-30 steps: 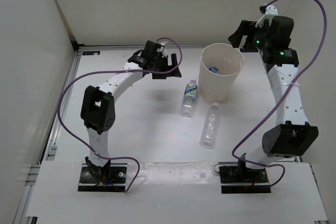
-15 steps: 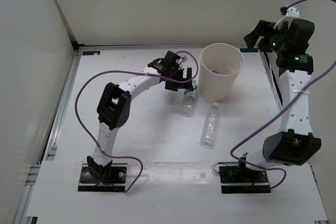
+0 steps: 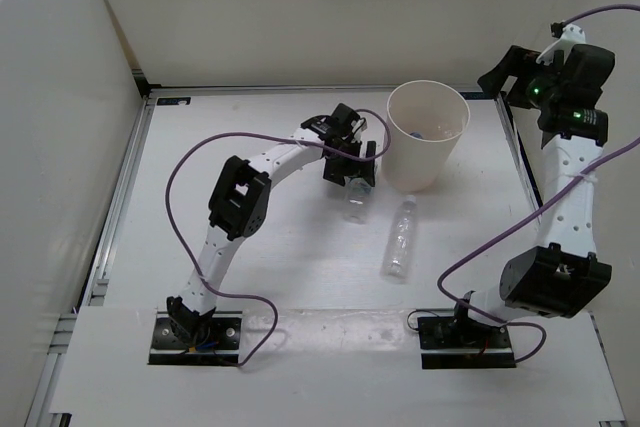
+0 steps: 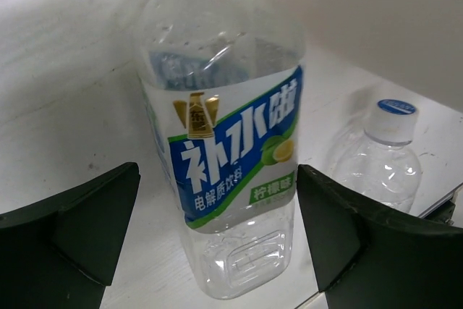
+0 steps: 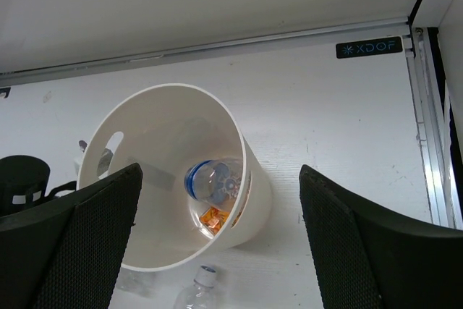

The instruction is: Put the plastic bottles in the bin

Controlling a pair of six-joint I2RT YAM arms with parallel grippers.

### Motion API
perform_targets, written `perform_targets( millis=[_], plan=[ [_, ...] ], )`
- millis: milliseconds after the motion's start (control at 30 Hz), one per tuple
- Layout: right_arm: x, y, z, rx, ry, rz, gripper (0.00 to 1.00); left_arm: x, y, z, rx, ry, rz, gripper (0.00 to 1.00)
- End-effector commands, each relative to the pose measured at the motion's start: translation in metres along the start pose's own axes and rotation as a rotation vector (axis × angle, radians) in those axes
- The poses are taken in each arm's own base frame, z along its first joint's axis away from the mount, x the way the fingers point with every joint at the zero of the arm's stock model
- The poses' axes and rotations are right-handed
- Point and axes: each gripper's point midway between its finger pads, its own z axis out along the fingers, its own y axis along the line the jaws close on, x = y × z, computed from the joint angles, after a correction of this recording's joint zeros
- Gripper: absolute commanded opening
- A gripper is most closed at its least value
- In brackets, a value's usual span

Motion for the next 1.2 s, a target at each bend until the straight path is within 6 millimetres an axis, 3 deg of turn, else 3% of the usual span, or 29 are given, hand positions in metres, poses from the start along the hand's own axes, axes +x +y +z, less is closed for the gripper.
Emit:
perform_targets(
  millis=[0,133,267,300,433,467,500,533,600,633,700,833,1033,1167],
  plan=[
    [-0.003,0.002,-0.009,-0.013,-0.013,0.018,0.90,0.007,-0.002,-0.008,-0.006,0.021,-0.013,1.00],
    [-0.001,-0.001,-0.008,-0.006,-0.002,0.048,0.90,0.010,0.000,-0.010,-0.006,0.035,-0.003,0.92],
    [-0.004,-0.002,-0.003,-0.009,-0.005,0.054,0.90,-0.011,0.002,-0.028,0.006,-0.030,0.018,0.73],
    [-0.004,-0.002,-0.001,-0.011,-0.008,0.058,0.90,-0.019,-0.003,-0.044,0.014,-0.065,0.031,0.71],
    [-0.006,-0.002,0.003,-0.014,-0.015,0.075,0.90,-0.040,0.010,-0.081,-0.013,-0.152,0.055,0.65],
    [-0.006,-0.002,0.002,-0.014,-0.015,0.079,0.90,-0.048,0.012,-0.099,-0.013,-0.190,0.058,0.62],
    [-0.004,-0.002,0.004,-0.014,-0.016,0.079,0.90,-0.045,0.019,-0.099,-0.026,-0.186,0.060,0.57],
    [-0.003,-0.002,0.005,-0.007,-0.017,0.084,0.90,-0.052,0.016,-0.123,-0.021,-0.235,0.080,0.54],
    [0.001,-0.001,0.004,-0.009,-0.005,0.087,0.90,-0.046,0.025,-0.120,-0.031,-0.236,0.080,0.52],
    [0.000,0.001,0.002,-0.013,-0.011,0.080,0.90,-0.047,0.027,-0.133,-0.031,-0.259,0.080,0.52],
    [0.004,0.000,0.003,-0.014,0.000,0.085,0.90,-0.045,0.030,-0.134,-0.035,-0.265,0.075,0.51],
    [0.008,-0.001,0.000,-0.009,0.007,0.080,0.90,-0.054,0.037,-0.156,-0.048,-0.314,0.059,0.41],
    [0.015,0.001,0.000,-0.011,0.021,0.091,0.90,-0.073,0.025,-0.186,-0.027,-0.419,0.112,0.40],
    [0.018,0.002,0.000,-0.013,0.026,0.087,0.90,-0.093,0.011,-0.208,0.004,-0.506,0.150,0.34]
  ],
)
